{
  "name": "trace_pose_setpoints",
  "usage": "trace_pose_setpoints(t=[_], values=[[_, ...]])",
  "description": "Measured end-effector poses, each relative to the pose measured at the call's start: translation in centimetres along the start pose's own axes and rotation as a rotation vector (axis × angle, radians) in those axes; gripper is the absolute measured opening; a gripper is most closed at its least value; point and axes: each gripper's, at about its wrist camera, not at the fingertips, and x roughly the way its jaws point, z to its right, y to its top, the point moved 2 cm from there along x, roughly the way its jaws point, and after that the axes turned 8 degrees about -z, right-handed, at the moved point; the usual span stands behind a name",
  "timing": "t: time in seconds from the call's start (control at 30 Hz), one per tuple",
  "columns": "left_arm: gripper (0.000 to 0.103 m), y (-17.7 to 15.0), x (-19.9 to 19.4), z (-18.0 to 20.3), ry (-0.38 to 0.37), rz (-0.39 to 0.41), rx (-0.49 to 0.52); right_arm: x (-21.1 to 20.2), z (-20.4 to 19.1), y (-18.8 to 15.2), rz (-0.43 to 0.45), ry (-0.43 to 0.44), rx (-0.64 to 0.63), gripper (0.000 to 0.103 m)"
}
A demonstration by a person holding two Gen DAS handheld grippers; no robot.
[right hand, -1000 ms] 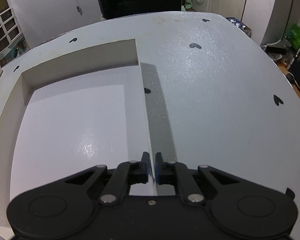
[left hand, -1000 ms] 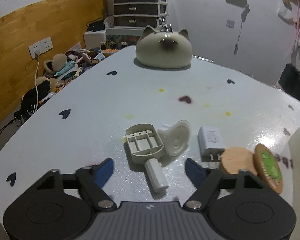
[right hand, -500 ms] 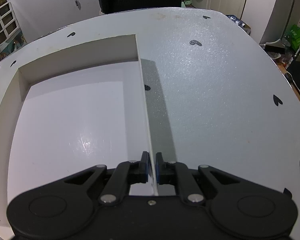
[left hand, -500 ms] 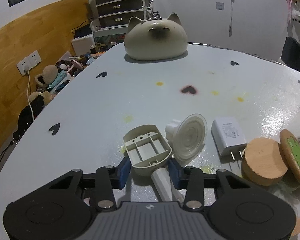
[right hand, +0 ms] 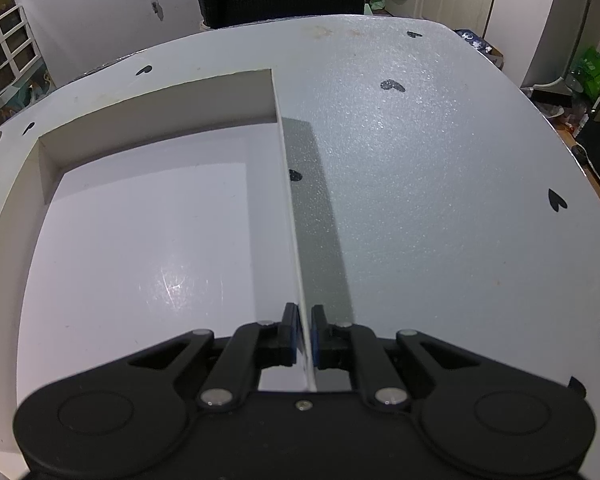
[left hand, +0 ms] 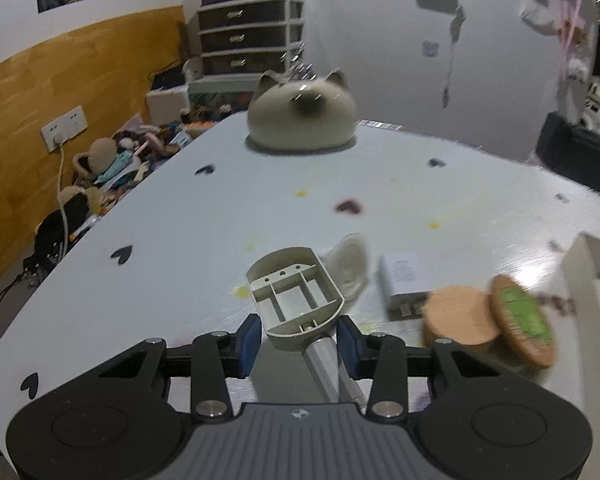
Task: Organize rigid objects
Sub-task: 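Carry the beige holder into the white tray and open the left tool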
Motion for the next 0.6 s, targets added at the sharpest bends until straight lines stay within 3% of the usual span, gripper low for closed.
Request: trace_pose_setpoints(t=[0.13, 0.37, 0.6], values=[[0.042, 0.5, -2.3, 2.4, -0.077, 0.041, 0.046, 0.0, 0.0, -0.1, 0.002, 0.000, -0.003, 0.007], [0.042, 1.2, -4.9, 9.2, -0.279, 0.090, 0.213, -0.2, 0.1, -0.2, 0.011, 0.011, 0.001, 0.007], [0.042, 0.4, -5.7, 16.4, -0.424, 0.069, 0.382, -0.3, 0.2, -0.3, 0.015, 0.013, 0.000, 0.007]])
